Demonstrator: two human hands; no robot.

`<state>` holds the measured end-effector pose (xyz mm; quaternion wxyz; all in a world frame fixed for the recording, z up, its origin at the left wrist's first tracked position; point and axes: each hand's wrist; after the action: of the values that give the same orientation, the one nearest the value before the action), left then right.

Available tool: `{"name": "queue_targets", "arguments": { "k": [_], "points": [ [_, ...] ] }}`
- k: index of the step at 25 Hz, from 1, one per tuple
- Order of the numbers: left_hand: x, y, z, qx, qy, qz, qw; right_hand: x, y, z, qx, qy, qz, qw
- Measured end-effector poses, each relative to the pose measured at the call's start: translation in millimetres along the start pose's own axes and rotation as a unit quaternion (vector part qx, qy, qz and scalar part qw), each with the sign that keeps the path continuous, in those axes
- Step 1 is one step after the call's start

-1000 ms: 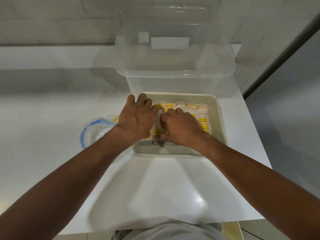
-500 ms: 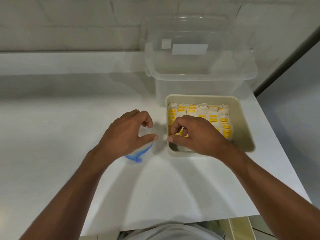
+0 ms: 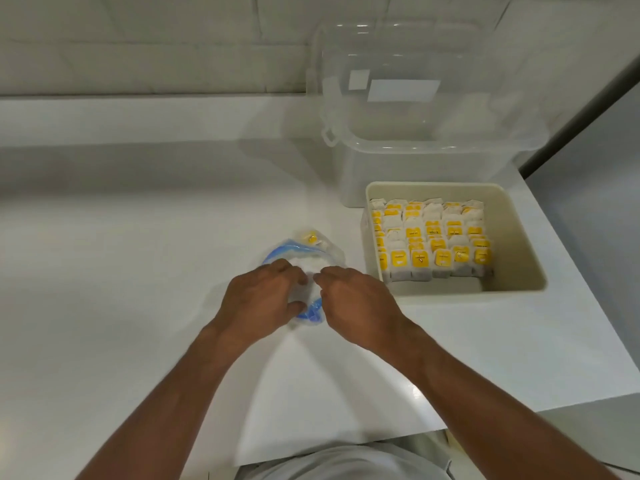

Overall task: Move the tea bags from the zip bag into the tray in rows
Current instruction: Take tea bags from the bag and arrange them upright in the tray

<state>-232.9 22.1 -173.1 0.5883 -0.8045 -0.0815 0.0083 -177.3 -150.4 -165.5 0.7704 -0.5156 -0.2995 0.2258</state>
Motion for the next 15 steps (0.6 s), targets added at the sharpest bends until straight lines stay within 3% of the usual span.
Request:
{"name": "queue_targets", "arguments": {
  "k": [4, 7, 10, 15],
  "points": [
    [-8.3, 5.0, 5.0, -0.028, -0.025, 0.018, 0.999, -12.2, 22.4, 4.2, -0.025, 0.025, 0.035, 0.999],
    [-7.6, 1.7, 11.2, -0.077, -0.032, -0.113, 0.990, -15.3, 28.6, 8.0, -0.029, 0.028, 0.055, 0.998],
    [8.4, 7.4, 20.8, 0.016, 0.010, -0.198, 0.980, -6.9, 25.9, 11.8, -0.049, 0.042, 0.051, 0.997],
    [44.9, 12.9, 17.0, 0.018, -0.014, -0.154, 0.988, 19.6, 17.2, 17.8, -0.006, 0.086, 0.057, 0.995]
  ]
}}
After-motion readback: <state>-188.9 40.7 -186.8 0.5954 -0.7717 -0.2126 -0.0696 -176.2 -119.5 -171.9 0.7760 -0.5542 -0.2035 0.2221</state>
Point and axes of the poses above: each hand's wrist, its own x-axis towards the middle knuckle, its own y-axis out of the palm, z = x × y, and after that the axes turned 15 degrees about -z, right-handed
